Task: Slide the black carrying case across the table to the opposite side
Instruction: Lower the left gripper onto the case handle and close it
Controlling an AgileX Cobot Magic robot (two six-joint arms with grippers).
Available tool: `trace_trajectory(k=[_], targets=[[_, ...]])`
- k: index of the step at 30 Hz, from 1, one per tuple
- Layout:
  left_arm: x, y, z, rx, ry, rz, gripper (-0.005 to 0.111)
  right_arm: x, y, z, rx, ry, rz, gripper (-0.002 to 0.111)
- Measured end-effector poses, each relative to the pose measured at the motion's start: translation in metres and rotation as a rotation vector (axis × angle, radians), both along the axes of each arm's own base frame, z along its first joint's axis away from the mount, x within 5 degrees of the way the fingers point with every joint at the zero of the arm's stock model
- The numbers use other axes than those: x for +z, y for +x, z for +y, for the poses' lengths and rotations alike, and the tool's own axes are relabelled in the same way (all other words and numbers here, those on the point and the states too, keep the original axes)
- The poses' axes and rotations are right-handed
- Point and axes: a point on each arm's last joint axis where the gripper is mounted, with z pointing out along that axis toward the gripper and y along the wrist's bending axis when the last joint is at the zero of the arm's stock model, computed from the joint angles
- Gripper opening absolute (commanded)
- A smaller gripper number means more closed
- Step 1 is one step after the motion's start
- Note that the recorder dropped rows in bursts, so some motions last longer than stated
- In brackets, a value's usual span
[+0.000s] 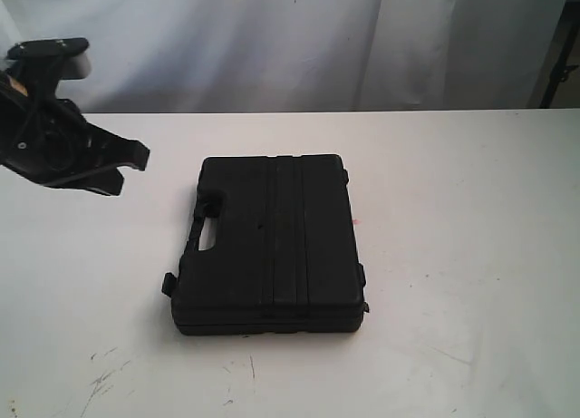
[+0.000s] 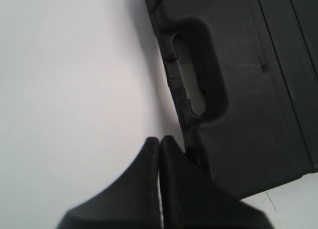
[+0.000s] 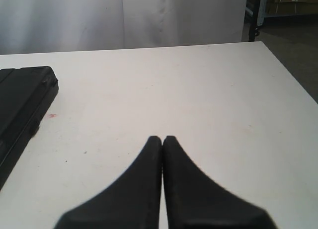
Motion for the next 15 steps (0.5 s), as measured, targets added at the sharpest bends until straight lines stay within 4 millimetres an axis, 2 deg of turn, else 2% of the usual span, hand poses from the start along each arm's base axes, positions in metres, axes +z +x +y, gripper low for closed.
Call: trace_trajectory(k=[6,13,15], targets=[[-0.025,0.031,-0.027,0.014,0.0,0.106,0.001,0.0,0.0,0.0,0.0,0.0,0.0,0.0],[-0.053,0.053,-0.034,0.041,0.009,0.182,0.028,0.0,0.0,0.0,0.0,0.0,0.0,0.0],[-0.06,0.057,-0.036,0.045,0.009,0.192,0.032,0.0,0.0,0.0,0.0,0.0,0.0,0.0]])
